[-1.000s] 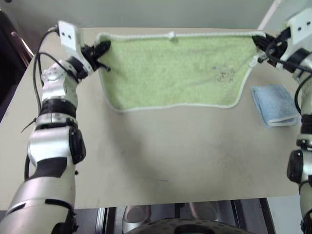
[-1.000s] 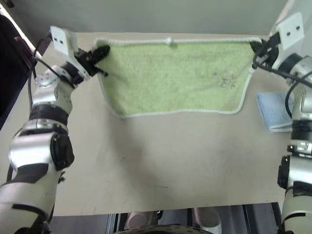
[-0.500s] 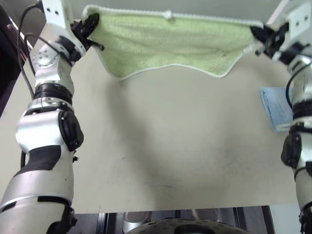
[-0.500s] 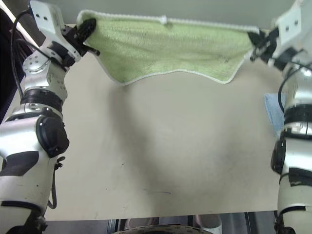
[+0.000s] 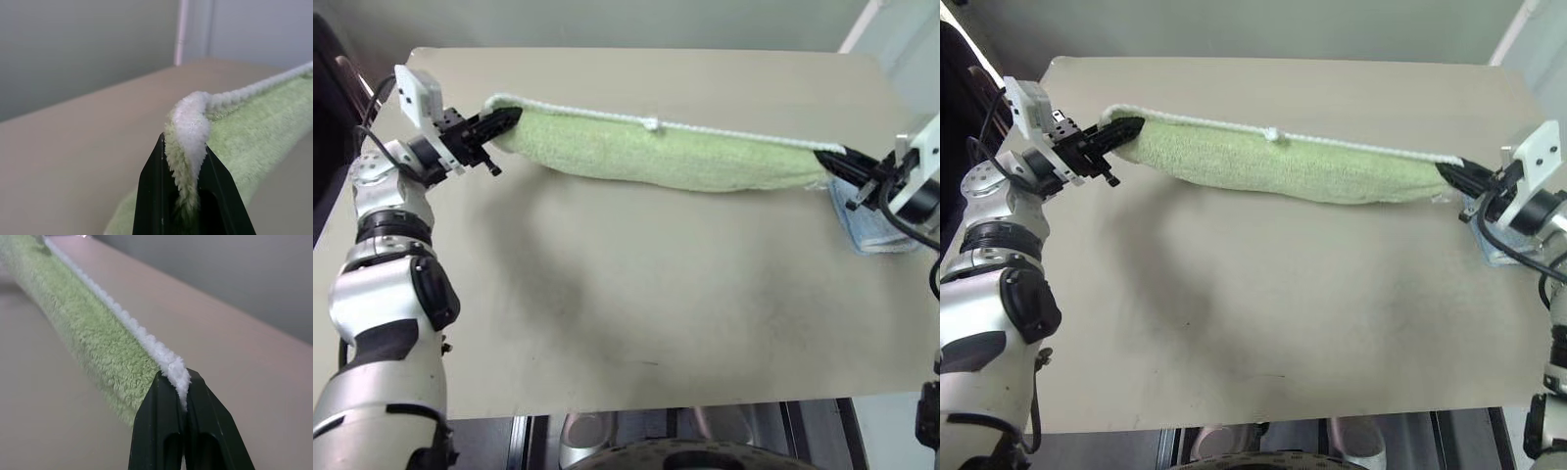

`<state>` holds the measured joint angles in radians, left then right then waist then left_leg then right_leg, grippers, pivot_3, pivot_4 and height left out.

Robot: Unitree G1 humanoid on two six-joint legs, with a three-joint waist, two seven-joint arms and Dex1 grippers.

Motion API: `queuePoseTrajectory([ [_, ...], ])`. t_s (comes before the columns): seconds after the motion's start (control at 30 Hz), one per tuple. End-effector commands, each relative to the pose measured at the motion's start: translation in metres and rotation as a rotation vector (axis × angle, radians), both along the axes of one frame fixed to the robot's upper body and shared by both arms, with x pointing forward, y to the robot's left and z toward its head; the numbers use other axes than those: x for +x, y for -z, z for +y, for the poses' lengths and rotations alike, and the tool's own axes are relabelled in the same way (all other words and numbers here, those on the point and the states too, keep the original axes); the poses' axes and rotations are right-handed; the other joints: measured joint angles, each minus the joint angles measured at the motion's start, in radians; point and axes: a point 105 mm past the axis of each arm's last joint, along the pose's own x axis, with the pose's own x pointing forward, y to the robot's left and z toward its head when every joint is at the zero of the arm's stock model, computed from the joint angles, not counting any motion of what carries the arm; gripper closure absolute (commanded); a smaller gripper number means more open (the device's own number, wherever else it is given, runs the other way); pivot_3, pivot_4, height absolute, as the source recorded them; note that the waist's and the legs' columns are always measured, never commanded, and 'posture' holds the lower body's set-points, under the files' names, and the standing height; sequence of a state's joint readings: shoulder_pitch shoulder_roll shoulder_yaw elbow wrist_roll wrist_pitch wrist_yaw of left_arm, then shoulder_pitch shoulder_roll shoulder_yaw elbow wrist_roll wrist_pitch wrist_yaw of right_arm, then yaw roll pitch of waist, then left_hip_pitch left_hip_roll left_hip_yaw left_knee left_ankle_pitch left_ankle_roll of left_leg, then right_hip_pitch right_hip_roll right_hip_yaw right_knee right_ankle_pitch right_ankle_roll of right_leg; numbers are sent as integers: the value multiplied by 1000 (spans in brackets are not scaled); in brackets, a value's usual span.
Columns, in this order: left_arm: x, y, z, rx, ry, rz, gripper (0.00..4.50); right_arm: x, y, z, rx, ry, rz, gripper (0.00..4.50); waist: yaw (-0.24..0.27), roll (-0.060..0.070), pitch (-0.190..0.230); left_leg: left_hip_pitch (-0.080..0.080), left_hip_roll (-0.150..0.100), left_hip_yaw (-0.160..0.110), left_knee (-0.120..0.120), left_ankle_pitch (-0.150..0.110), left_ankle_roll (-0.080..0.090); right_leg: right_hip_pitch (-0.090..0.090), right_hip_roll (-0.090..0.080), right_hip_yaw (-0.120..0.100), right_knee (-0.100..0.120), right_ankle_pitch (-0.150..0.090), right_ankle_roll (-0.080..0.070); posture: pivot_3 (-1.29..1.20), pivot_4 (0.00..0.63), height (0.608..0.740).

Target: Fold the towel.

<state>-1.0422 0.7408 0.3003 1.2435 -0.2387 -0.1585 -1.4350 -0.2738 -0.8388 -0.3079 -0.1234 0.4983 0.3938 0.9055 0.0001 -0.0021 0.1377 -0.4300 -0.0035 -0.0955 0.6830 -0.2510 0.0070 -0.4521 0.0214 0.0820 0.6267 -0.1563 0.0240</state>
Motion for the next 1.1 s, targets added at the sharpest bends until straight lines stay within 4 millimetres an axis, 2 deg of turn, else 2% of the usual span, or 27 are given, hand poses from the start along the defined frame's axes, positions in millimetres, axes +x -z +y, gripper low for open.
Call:
queuePoseTrajectory([
  [0.03, -23, 4, 16, 13, 72, 59, 4473, -20, -7, -3, -14, 4, -15, 4500, -1, 0, 0, 3, 0, 0, 0, 0, 0, 3, 0, 0, 0, 0, 0, 0, 150, 740],
  [0.17, -45, 30, 26, 19, 108, 167, 4473, -32, 7, -4, 8, 45, 14, 4500, -2, 0, 0, 10, -1, 0, 0, 3, 2, 10, 0, 1, 0, 0, -5, 0, 150, 740],
  [0.23, -53, 38, 29, 33, 107, 201, 4473, -36, 12, -4, 18, 58, 34, 4500, -3, 0, 0, 12, -1, 0, 1, 6, 1, 12, 1, 2, 0, -2, 0, 0, 150, 740],
  [0.37, -77, 49, 41, 54, 103, 325, 4473, -69, 43, 7, -2, -16, 180, 4500, -1, -1, -1, 12, -1, -2, 1, 8, 0, 12, 1, 2, 0, -1, 0, 0, 150, 740],
  [0.57, -99, 58, 50, 80, 97, 439, 4473, -107, 66, 15, -19, -96, 341, 4500, 1, -2, -1, 11, -1, -2, 0, 6, -4, 11, 1, 2, 0, -3, -1, 0, 150, 740],
  [0.7, -117, 73, 55, 109, 94, 538, 4473, -129, 84, 15, -77, -130, 450, 4500, 0, -3, -2, 11, -1, -2, -1, 4, -7, 10, 2, 3, 0, -5, -2, 0, 150, 740],
  [0.93, -135, 90, 62, 144, 86, 638, 4473, -138, 88, 9, -129, -161, 511, 4500, 0, -5, -3, 10, 1, -3, -2, -2, -13, 6, 5, 3, 1, -10, -7, 0, 150, 740],
  [1.1, -106, 79, 66, 108, -4, 508, 4473, -116, 84, 9, -123, -160, 451, 4500, 4, -6, -3, 10, 2, -5, -2, -3, -14, 5, 6, 3, 2, -7, -17, 0, 150, 740],
])
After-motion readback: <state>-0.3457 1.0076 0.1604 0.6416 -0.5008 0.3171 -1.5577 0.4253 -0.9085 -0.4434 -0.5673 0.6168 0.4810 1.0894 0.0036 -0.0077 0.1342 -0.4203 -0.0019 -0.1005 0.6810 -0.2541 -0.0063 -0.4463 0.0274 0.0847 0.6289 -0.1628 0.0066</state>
